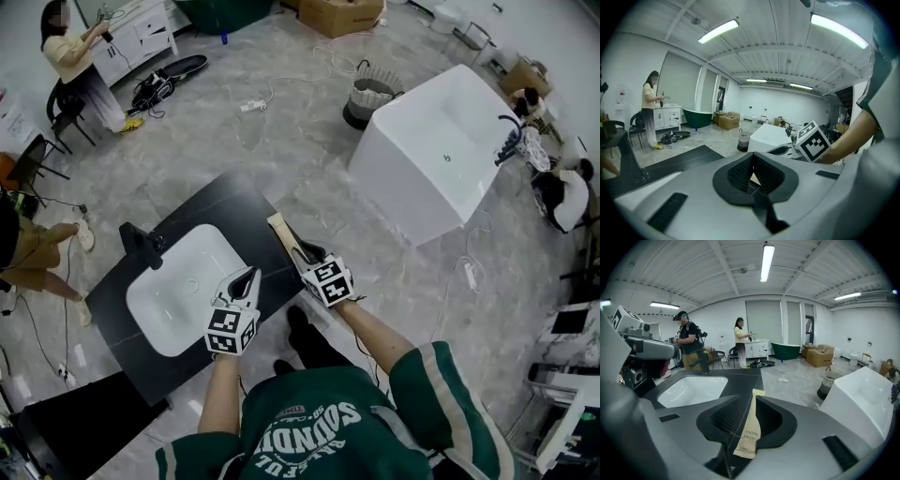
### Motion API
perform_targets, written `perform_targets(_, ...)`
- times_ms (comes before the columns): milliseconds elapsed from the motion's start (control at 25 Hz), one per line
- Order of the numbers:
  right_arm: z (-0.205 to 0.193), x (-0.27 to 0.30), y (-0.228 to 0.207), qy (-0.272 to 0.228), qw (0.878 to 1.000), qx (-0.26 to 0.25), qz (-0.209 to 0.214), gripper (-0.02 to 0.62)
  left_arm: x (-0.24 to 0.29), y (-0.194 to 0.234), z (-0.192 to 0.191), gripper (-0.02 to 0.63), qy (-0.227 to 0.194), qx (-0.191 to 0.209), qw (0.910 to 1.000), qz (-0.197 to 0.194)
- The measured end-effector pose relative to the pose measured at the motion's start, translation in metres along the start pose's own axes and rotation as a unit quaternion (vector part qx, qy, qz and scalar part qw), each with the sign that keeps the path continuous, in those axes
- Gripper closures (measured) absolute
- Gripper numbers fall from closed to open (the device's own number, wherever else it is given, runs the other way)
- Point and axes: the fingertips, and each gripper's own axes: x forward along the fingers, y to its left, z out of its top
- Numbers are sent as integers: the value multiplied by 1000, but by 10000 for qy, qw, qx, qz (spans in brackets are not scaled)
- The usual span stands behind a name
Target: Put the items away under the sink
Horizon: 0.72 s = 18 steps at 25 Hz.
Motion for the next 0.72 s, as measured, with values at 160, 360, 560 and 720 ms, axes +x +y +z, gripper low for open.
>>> perform_targets(160,-11,13,-11,247,9996,107,52,466,16,3,3,595,69,-55,9999,-54)
perform_targets(360,-38,34,-13,808,9965,-13,206,448,26,8,-2,595,193,-114,9997,-33)
perform_targets(560,-71,54,-15,1217,9923,-26,205,449,24,20,-18,595,303,-222,9993,70)
perform_targets(720,-93,60,-12,1381,9902,-59,215,449,15,24,-33,595,389,-306,9986,208)
